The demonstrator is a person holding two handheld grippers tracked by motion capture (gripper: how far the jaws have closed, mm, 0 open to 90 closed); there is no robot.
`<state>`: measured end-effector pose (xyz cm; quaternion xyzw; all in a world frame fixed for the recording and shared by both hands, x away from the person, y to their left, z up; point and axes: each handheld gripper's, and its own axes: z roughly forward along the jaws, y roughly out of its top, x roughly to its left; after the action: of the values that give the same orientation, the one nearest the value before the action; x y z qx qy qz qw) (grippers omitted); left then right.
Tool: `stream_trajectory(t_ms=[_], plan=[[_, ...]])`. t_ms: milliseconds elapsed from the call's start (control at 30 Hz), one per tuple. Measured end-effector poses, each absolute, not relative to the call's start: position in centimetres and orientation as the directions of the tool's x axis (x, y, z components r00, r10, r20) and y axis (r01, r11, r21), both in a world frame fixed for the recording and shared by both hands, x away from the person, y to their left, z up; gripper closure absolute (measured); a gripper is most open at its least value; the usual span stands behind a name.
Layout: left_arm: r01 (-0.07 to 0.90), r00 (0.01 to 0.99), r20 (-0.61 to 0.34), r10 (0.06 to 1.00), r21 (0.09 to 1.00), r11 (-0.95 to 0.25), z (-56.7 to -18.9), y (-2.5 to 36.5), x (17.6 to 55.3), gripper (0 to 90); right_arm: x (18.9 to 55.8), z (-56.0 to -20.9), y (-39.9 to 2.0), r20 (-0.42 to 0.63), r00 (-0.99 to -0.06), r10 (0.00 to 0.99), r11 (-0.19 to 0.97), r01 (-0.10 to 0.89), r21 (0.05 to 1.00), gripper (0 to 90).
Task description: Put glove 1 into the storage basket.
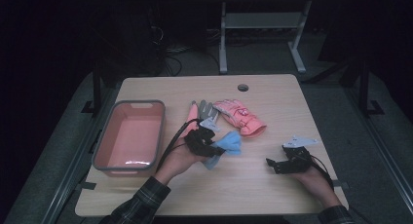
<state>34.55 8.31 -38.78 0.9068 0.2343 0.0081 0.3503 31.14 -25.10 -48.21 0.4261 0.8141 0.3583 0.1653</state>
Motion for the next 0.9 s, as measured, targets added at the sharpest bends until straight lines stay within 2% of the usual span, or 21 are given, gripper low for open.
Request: stream_trajectory(t_ms=[600, 900], plan=[[0.484, 0.820, -0.138, 0.555, 0.684, -0.546, -35.1, 14.9, 35.7, 73.6, 31.1, -48.2, -25.1, 0.036, -0.583, 0.812, 0.381, 0.574, 0.725, 13.6], [0.505, 0.776, -0.095, 0.624, 0.687, -0.522, -34.1, 18.4, 36.4, 73.6, 31.1, -48.2, -25.1, 0.036, -0.583, 0.812, 0.380, 0.574, 0.725, 13.6]])
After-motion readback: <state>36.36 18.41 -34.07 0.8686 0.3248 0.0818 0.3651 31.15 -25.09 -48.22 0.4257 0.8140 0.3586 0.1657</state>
